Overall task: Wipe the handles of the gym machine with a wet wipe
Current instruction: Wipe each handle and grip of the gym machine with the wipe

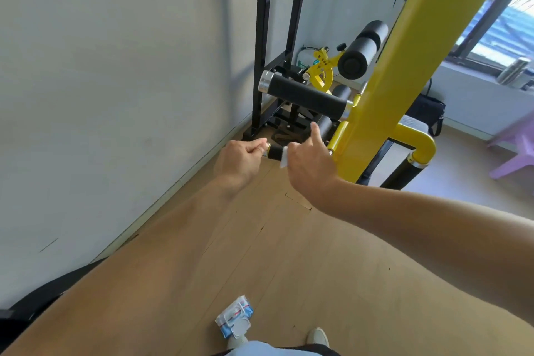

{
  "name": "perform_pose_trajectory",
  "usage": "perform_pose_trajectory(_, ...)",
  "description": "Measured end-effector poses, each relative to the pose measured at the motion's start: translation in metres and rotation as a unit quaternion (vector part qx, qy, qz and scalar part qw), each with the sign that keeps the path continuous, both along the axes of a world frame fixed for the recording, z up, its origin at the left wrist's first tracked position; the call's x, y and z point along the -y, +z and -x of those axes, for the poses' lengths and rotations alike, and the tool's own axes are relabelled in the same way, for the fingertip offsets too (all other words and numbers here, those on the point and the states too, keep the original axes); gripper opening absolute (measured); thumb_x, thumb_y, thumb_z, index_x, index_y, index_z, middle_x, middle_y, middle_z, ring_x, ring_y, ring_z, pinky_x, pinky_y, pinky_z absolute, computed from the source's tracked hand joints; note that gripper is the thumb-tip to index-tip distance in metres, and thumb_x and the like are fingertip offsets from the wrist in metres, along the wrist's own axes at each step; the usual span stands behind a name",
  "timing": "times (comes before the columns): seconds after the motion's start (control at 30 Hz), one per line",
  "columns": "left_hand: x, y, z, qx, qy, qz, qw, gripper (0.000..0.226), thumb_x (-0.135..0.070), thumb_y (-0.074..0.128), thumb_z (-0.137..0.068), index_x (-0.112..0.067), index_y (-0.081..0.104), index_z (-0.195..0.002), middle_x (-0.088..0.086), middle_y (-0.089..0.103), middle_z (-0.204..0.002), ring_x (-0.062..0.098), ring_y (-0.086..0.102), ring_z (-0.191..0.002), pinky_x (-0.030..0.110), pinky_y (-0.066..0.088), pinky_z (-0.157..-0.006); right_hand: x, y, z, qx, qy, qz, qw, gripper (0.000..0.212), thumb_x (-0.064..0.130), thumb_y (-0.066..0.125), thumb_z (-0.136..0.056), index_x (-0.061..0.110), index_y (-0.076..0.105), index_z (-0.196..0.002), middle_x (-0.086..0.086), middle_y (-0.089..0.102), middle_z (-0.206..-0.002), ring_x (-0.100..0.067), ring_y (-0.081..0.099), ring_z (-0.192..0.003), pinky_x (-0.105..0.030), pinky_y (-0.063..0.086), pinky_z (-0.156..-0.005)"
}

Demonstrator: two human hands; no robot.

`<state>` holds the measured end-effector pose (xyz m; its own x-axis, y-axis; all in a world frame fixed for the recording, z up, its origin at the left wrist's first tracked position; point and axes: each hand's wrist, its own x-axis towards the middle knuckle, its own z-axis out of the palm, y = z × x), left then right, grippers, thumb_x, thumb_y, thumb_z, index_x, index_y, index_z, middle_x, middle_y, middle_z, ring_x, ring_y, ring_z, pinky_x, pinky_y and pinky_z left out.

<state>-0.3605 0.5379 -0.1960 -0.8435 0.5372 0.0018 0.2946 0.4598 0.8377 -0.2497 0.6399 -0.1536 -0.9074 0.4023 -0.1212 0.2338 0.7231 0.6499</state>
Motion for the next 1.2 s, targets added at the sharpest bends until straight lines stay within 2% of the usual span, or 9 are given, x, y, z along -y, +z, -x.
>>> perform_pose_trajectory(0.07, -0.001, 0.001, 0.0, -0.001, -0.006, 0.005, 1.0, 0.03, -0.044, 0.056, -0.097, -0.033, 0.071, -0.12, -0.008, 0.074, -0.115, 0.016, 0.07, -0.093, 0.023, 0.051, -0.065, 0.007, -0.008, 0.018, -0.05, 0.031, 0.07, 0.996, 0.032, 0.025, 0.035, -0.104, 0.007, 0.054, -0.123, -0.006, 0.055, -0.091, -0.032, 0.063, -0.105, -0.054, 0.016, -0.122)
perform_pose_trajectory(0.2, 0.003, 0.001, 0.002, -0.002, -0.003, 0.0, 1.0, 0.029, -0.045, 0.056, -0.096, -0.035, 0.071, -0.119, -0.009, 0.075, -0.112, 0.02, 0.07, -0.089, 0.021, 0.046, -0.057, 0.011, -0.019, 0.024, -0.113, 0.017, 0.123, 0.986, 0.03, 0.023, 0.04, -0.102, 0.008, 0.048, -0.127, -0.008, 0.065, -0.107, -0.03, 0.06, -0.109, -0.052, 0.018, -0.121)
perform_pose_trajectory(0.37, 0.003, -0.006, 0.004, 0.018, -0.001, -0.011, 1.0, 0.033, -0.047, 0.056, -0.096, -0.033, 0.07, -0.122, -0.009, 0.075, -0.099, 0.007, 0.05, -0.053, 0.016, 0.036, -0.046, -0.003, 0.01, -0.026, 0.054, -0.023, -0.056, 0.997, 0.037, 0.028, 0.043, -0.101, 0.006, 0.052, -0.129, -0.009, 0.061, -0.1, -0.032, 0.06, -0.117, -0.061, 0.011, -0.12)
perform_pose_trajectory(0.47, 0.002, -0.009, 0.003, 0.017, -0.013, -0.012, 1.0, 0.034, -0.046, 0.056, -0.096, -0.032, 0.068, -0.125, -0.007, 0.076, -0.096, 0.005, 0.048, -0.052, 0.014, 0.036, -0.044, -0.004, 0.007, -0.021, 0.039, -0.029, -0.034, 0.998, 0.035, 0.029, 0.041, -0.103, 0.006, 0.053, -0.126, -0.006, 0.066, -0.097, -0.032, 0.063, -0.113, -0.058, 0.01, -0.122)
perform_pose_trajectory(0.67, 0.002, -0.009, 0.005, -0.001, -0.004, -0.024, 1.0, 0.031, -0.044, 0.059, -0.095, -0.03, 0.071, -0.12, -0.009, 0.073, -0.116, 0.008, 0.069, -0.094, 0.035, 0.06, -0.08, -0.001, -0.025, 0.023, -0.14, 0.018, 0.188, 0.972, 0.034, 0.036, 0.037, -0.105, 0.011, 0.049, -0.125, -0.008, 0.067, -0.114, -0.029, 0.057, -0.119, -0.049, 0.011, -0.124)
perform_pose_trajectory(0.83, 0.006, -0.011, 0.006, 0.023, 0.004, -0.03, 0.999, 0.031, -0.046, 0.059, -0.095, -0.032, 0.072, -0.118, -0.009, 0.076, -0.091, 0.006, 0.045, -0.047, 0.022, 0.04, -0.049, -0.008, -0.007, -0.006, -0.053, -0.035, 0.097, 0.993, 0.038, 0.03, 0.047, -0.099, 0.009, 0.05, -0.131, -0.012, 0.067, -0.124, -0.036, 0.054, -0.128, -0.056, 0.009, -0.122)
perform_pose_trajectory(0.93, 0.005, -0.013, 0.003, 0.014, 0.01, -0.03, 0.999, 0.032, -0.048, 0.058, -0.094, -0.033, 0.071, -0.119, -0.01, 0.077, -0.097, 0.006, 0.052, -0.055, 0.024, 0.044, -0.053, -0.008, -0.009, -0.004, -0.088, -0.032, 0.154, 0.984, 0.038, 0.039, 0.041, -0.104, 0.012, 0.051, -0.128, -0.007, 0.068, -0.12, -0.031, 0.058, -0.122, -0.053, 0.013, -0.122)
perform_pose_trajectory(1.07, 0.005, -0.012, 0.004, 0.004, 0.0, -0.015, 1.0, 0.032, -0.05, 0.059, -0.093, -0.035, 0.071, -0.118, -0.011, 0.073, -0.114, 0.01, 0.069, -0.096, 0.035, 0.06, -0.078, -0.003, -0.022, 0.023, -0.172, -0.02, 0.345, 0.922, 0.031, 0.041, 0.04, -0.105, 0.02, 0.048, -0.126, 0.003, 0.066, -0.117, -0.02, 0.059, -0.119, -0.049, 0.013, -0.123)
perform_pose_trajectory(1.2, 0.008, -0.013, 0.006, 0.028, 0.002, -0.029, 0.999, 0.032, -0.053, 0.059, -0.092, -0.036, 0.072, -0.116, -0.013, 0.076, -0.107, 0.006, 0.067, -0.083, 0.029, 0.058, -0.073, -0.001, -0.007, 0.006, -0.047, -0.029, 0.122, 0.991, 0.039, 0.03, 0.049, -0.099, 0.013, 0.047, -0.134, -0.007, 0.066, -0.116, -0.032, 0.048, -0.133, -0.056, 0.005, -0.122)
